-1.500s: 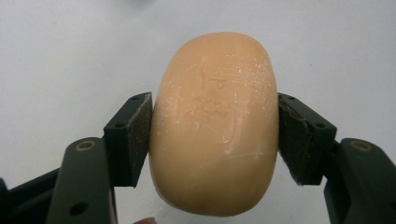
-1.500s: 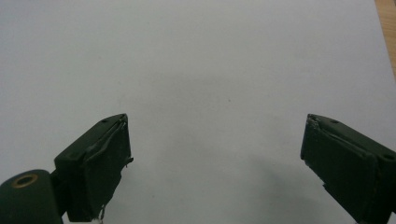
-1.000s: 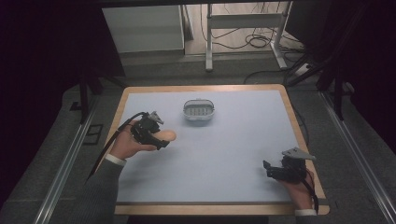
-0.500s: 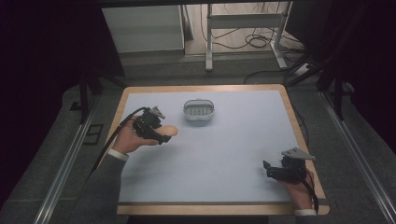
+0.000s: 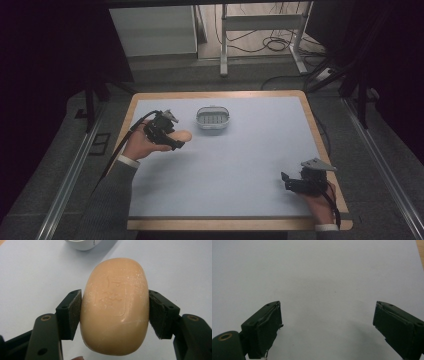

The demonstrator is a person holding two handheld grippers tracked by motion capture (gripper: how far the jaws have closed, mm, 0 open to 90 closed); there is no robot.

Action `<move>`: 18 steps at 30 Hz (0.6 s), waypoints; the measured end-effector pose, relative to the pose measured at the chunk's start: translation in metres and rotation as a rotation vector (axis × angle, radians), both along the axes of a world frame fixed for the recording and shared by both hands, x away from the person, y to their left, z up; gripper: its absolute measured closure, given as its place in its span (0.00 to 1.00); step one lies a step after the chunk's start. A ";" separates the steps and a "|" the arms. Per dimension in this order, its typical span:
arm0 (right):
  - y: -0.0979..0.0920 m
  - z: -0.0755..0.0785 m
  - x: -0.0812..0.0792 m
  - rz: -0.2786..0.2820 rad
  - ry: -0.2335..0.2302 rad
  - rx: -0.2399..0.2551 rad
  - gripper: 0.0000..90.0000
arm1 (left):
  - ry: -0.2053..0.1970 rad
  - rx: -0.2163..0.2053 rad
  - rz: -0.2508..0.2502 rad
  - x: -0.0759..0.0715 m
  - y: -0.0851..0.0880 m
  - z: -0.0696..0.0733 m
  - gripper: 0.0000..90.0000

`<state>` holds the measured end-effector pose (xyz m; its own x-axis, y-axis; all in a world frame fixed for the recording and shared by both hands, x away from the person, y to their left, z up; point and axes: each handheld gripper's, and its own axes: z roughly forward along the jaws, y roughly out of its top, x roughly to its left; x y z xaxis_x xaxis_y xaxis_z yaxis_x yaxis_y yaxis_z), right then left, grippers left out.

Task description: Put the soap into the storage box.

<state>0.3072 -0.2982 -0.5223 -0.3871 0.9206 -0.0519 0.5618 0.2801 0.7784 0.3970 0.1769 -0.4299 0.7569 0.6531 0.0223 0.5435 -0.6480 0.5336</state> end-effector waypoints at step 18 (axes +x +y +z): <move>0.001 0.000 0.000 0.012 0.000 0.000 0.09 | 0.000 -0.002 0.000 0.011 -0.004 0.003 0.38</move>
<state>0.3072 -0.2973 -0.5219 -0.3981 0.9159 -0.0523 0.5585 0.2872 0.7782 0.4081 0.1726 -0.4266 0.7569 0.6532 0.0209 0.5437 -0.6471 0.5345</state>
